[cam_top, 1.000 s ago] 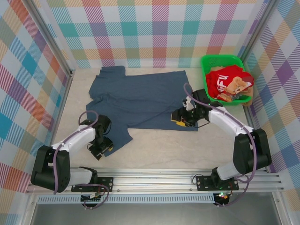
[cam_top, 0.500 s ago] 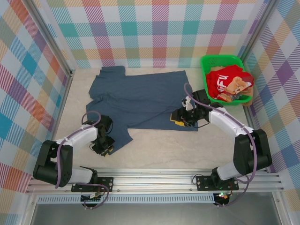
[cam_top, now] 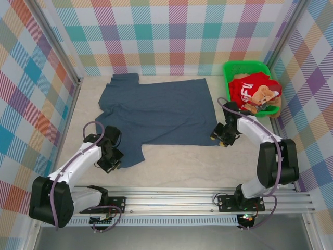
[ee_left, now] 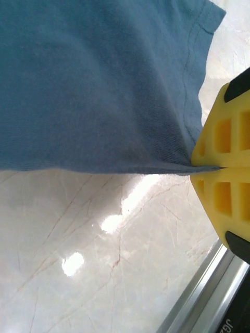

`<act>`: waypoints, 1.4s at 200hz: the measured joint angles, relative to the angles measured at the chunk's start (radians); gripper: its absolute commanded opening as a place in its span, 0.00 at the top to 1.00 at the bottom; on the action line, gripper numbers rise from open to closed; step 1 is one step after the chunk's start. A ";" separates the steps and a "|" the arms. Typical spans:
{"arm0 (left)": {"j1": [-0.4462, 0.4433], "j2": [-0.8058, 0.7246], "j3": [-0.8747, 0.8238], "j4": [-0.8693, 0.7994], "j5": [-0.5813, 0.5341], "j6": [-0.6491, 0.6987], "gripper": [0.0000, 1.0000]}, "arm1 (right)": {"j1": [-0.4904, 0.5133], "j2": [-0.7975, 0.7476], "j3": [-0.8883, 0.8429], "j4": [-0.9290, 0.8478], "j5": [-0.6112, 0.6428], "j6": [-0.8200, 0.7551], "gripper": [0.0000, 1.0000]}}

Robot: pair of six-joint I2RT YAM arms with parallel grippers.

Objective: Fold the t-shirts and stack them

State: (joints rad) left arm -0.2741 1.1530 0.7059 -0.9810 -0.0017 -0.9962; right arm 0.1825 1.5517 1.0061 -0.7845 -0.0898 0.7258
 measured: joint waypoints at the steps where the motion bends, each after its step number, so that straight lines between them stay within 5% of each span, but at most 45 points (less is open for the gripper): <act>1: 0.000 -0.001 0.000 -0.002 0.000 -0.002 1.00 | 0.000 0.002 0.000 0.000 0.002 0.001 0.57; 80: 0.000 -0.005 0.000 -0.023 -0.008 -0.011 1.00 | -0.033 0.160 0.085 0.012 0.072 0.045 0.63; 240: 0.000 0.033 0.021 -0.018 -0.008 -0.011 1.00 | -0.037 0.210 0.067 0.012 0.059 0.080 0.66; 280: 0.000 0.050 0.034 -0.014 -0.011 -0.010 1.00 | -0.034 0.225 0.066 0.008 0.060 0.095 0.86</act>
State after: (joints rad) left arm -0.2745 1.2034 0.7399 -0.9955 -0.0128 -1.0065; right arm 0.1482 1.7763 1.0721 -0.7761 -0.0303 0.8207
